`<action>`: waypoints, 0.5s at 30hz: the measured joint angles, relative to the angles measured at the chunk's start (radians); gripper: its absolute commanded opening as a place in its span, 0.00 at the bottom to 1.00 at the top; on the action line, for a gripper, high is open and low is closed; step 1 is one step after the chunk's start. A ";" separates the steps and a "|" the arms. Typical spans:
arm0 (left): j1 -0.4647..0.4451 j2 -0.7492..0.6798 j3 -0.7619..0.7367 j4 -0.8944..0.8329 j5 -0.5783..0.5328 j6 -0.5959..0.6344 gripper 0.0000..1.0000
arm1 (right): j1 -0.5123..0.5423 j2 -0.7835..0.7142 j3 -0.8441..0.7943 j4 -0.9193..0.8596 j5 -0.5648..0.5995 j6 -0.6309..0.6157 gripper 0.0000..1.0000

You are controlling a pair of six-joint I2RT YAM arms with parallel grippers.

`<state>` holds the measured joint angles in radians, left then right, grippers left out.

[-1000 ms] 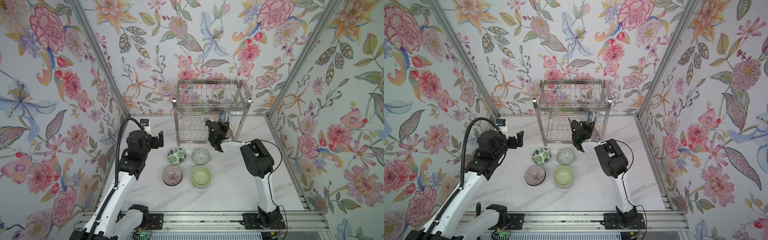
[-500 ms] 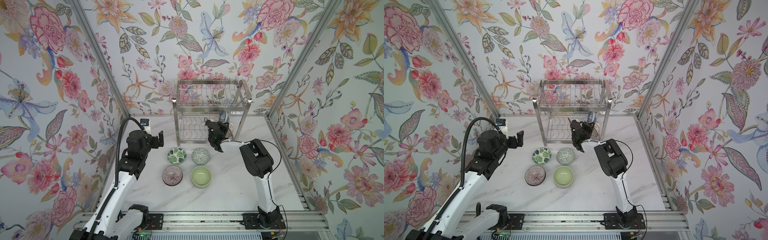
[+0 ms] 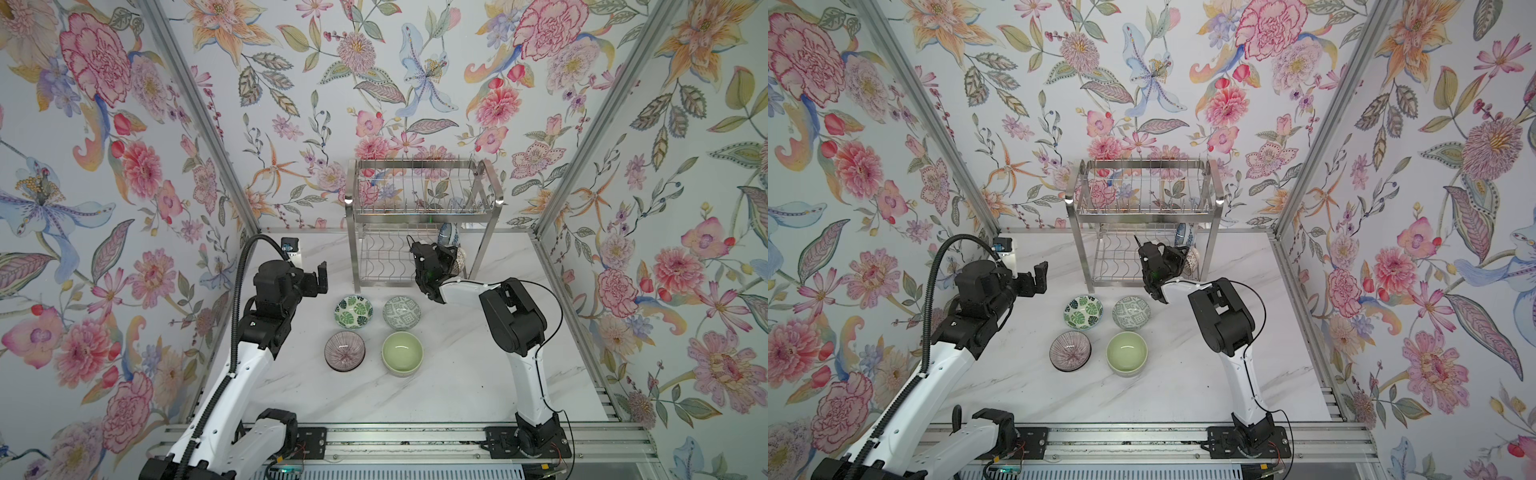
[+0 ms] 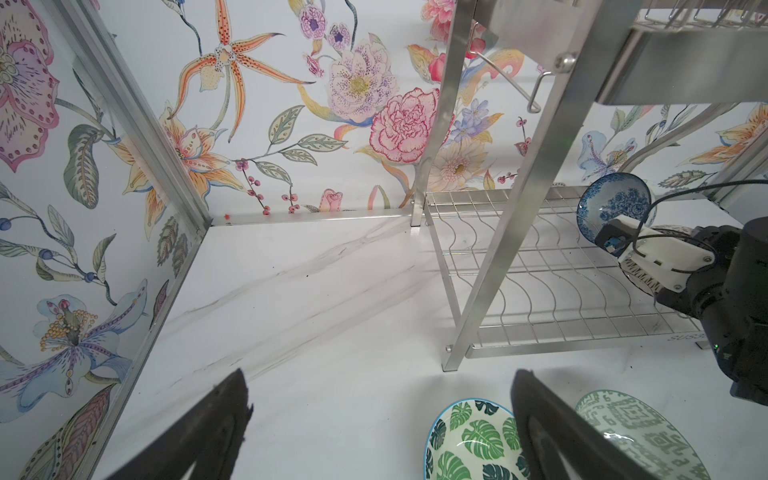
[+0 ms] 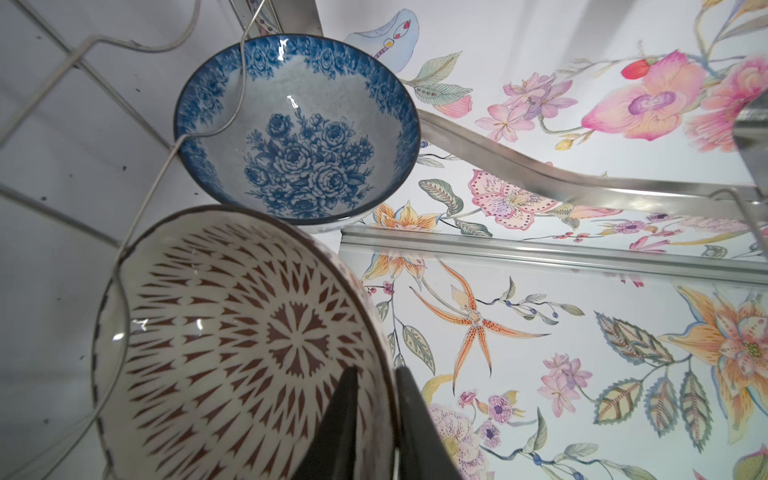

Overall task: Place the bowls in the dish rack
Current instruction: 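Lower the maroon-patterned bowl upright beside the blue bowl and open the right gripper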

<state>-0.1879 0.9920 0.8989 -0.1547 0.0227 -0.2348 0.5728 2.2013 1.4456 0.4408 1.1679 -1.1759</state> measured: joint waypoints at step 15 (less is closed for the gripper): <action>0.000 0.001 0.000 0.000 0.000 0.000 0.99 | 0.014 -0.041 0.001 -0.089 -0.022 0.051 0.59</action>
<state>-0.1879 0.9932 0.8989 -0.1547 0.0231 -0.2348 0.5869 2.1605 1.4464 0.3515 1.1458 -1.1248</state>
